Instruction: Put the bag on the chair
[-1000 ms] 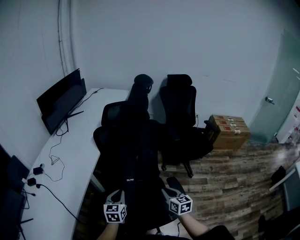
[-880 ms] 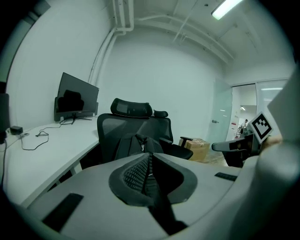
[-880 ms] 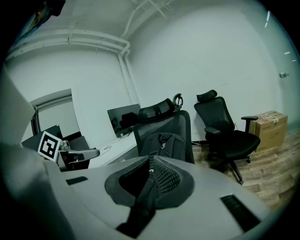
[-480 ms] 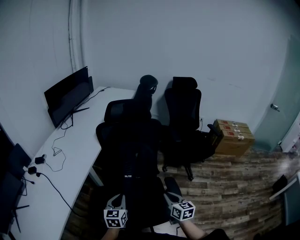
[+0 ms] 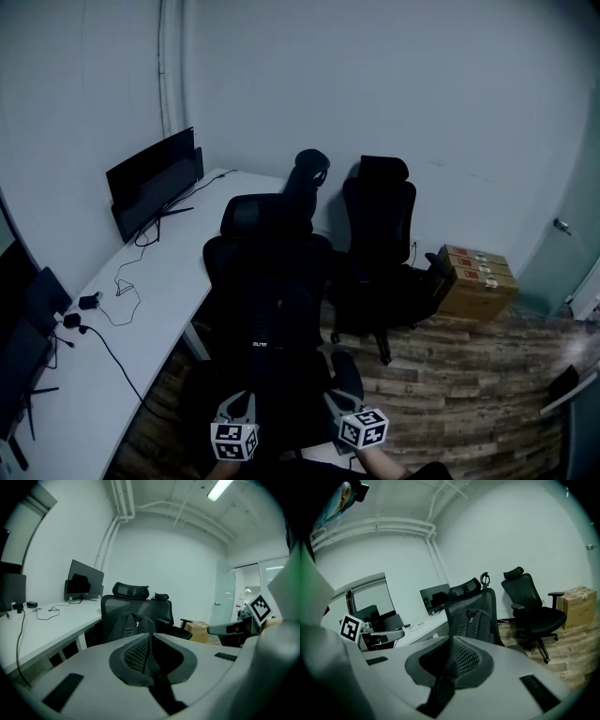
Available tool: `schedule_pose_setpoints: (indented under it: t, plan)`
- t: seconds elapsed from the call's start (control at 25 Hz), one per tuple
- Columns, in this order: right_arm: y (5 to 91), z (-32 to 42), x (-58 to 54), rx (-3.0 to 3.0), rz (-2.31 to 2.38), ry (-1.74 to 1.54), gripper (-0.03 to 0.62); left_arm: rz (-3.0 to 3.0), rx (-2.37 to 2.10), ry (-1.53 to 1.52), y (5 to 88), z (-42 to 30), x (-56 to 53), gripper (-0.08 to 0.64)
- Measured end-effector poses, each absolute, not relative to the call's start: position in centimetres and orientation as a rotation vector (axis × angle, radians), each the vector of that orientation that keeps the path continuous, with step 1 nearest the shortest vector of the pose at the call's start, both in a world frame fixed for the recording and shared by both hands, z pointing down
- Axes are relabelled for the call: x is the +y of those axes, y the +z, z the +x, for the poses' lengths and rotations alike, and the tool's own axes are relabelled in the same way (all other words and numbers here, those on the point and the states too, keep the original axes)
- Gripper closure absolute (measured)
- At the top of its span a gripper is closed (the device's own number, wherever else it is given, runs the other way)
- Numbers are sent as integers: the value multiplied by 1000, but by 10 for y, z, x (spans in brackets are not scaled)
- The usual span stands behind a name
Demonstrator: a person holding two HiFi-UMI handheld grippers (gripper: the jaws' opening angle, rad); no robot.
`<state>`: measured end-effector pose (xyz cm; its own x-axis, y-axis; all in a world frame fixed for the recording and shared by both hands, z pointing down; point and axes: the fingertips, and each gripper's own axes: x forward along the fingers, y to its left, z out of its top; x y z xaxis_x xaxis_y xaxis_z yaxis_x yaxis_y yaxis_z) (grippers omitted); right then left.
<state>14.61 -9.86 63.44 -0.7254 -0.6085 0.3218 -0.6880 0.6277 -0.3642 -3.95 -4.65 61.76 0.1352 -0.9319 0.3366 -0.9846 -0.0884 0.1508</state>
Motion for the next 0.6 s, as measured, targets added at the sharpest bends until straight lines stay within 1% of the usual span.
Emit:
schedule_pose_setpoints:
  t: [0.6]
  plan:
    - [636, 159, -64, -2698, 1024, 731, 538, 2073, -1852, 193, 618, -16, -11, 529]
